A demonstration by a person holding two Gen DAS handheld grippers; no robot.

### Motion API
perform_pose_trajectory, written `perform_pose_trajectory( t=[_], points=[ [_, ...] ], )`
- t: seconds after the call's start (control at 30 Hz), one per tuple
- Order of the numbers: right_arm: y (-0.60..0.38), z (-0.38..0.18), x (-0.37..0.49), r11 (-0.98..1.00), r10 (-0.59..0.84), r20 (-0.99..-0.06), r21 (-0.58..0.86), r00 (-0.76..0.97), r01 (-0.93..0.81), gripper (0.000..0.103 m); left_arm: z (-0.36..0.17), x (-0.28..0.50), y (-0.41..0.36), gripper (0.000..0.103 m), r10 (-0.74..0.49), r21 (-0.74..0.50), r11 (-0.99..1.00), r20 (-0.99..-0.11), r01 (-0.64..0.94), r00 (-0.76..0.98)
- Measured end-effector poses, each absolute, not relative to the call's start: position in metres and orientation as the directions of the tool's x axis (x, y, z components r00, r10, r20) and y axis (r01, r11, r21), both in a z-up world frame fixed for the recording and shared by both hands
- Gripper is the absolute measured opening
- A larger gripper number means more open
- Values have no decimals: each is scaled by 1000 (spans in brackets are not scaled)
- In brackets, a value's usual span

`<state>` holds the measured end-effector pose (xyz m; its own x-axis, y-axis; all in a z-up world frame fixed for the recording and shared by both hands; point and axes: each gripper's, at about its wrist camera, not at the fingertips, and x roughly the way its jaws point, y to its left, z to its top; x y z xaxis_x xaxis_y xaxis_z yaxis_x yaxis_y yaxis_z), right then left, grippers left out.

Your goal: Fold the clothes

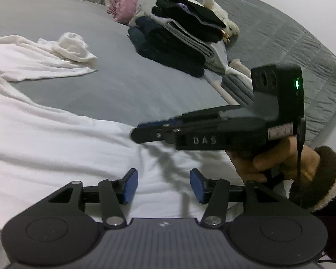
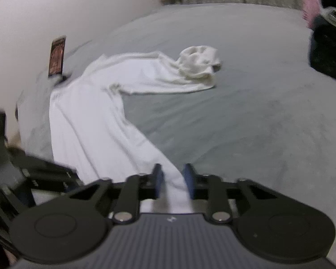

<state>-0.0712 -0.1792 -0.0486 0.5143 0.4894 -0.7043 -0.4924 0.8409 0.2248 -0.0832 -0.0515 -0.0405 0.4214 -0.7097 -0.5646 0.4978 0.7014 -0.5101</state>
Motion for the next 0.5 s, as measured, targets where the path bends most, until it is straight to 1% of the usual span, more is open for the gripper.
perform_pose_trajectory(
  t=[0.1,0.17,0.2,0.23,0.27,0.3,0.37,0.5],
  points=[
    [-184,-43,-76,887,428,-678,187,598,-423,3,-45,-83,-42,53,-721,-532,691,-555,490,414],
    [-185,-49,-74,899,409,-701,198,584,-391,4,-46,-83,-40,53,-729,-544,683,-550,487,408],
    [-182,-50,-75,894,406,-713,182,572,-408,8,-46,-83,-40,53,-729,-543,683,-551,489,406],
    [-179,-49,-75,890,404,-721,167,563,-425,10,-45,-83,-40,53,-729,-538,682,-553,495,404],
    [-178,-47,-74,888,407,-723,170,559,-427,17,-45,-83,-41,53,-729,-533,682,-555,501,400],
    [-178,-44,-71,886,419,-717,188,557,-423,28,-44,-84,-41,53,-729,-530,681,-557,505,398],
    [-177,-41,-67,881,441,-700,217,563,-421,31,-45,-86,-42,53,-729,-523,680,-559,513,397],
    [-162,-42,-48,855,492,-684,264,538,-446,31,-46,-90,-43,54,-731,-512,675,-562,531,388]
  ],
)
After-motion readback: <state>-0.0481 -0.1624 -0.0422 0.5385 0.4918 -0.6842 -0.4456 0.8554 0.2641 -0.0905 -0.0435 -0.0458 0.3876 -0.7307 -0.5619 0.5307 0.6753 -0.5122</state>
